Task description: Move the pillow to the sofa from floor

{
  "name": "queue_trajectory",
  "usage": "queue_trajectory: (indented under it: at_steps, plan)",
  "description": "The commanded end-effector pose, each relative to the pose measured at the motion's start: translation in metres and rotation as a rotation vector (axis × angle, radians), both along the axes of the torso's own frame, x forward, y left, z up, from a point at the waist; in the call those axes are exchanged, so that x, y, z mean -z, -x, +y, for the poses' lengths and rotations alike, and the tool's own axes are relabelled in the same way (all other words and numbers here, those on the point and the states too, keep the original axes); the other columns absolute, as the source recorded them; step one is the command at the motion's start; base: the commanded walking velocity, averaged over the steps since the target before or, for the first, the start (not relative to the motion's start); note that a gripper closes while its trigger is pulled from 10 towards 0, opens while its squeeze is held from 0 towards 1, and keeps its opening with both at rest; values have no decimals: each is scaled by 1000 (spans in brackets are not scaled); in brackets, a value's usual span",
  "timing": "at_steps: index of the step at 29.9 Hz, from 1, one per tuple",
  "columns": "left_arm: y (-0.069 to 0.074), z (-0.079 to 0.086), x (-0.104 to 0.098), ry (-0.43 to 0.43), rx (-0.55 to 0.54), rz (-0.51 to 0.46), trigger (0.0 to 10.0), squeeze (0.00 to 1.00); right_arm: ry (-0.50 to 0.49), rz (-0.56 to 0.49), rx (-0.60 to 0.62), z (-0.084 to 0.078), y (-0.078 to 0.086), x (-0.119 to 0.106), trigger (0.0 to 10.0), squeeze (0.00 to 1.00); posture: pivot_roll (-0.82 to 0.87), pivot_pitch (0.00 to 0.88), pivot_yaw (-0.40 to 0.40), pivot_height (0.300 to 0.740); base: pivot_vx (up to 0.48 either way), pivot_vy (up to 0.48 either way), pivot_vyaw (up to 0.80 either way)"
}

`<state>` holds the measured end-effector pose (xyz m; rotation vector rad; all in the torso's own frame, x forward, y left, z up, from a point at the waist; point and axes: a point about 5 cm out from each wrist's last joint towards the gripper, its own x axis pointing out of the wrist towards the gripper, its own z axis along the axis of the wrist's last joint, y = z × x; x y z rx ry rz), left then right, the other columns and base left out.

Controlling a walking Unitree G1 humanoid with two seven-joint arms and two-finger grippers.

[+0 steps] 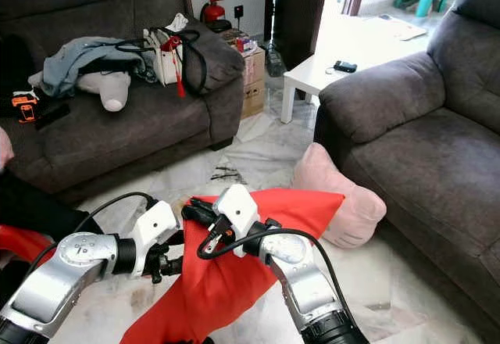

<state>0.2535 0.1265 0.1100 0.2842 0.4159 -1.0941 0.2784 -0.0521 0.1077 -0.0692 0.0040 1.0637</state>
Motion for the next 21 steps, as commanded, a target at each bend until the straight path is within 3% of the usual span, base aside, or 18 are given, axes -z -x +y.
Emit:
queue_trajectory:
  at_steps: [1, 2, 4, 5, 8, 10, 14, 21]
  plan:
    - [2, -15, 6, 1, 31, -14, 10000, 0, -89, -109, -6, 7, -5, -27, 10000, 0, -20, 39, 30, 739, 0, 0, 0]
    - [-13, -6, 11, -41, -100, -62, 10000, 0, -87, -102, -10, 8, -4, -25, 10000, 0, -23, 37, 30, 739, 0, 0, 0]
    - [-19, -2, 12, -59, -154, -89, 10000, 0, -84, -98, -12, 9, -4, -24, 10000, 0, -23, 38, 30, 739, 0, 0, 0]
    - [-30, 7, 14, -65, -282, -105, 10000, 0, -81, -91, -11, 9, -4, -21, 10000, 0, -22, 37, 30, 739, 0, 0, 0]
    - [-44, 24, 15, -67, -474, -146, 10000, 0, -68, -82, 8, 7, -4, -17, 10000, 0, -21, 38, 29, 739, 0, 0, 0]
    - [-42, 25, 15, -47, -464, -122, 10000, 0, -68, -82, 23, 6, -5, -16, 10000, 0, -24, 40, 29, 739, 0, 0, 0]
    - [-15, 11, 14, 53, -192, 11, 10000, 0, -67, -73, 47, 3, -9, -13, 10000, 0, -21, 41, 26, 739, 0, 0, 0]
    - [2, 21, 12, 62, -92, 68, 10000, 0, -58, -65, 46, 4, -11, -10, 10000, 0, -18, 45, 24, 739, 0, 0, 0]
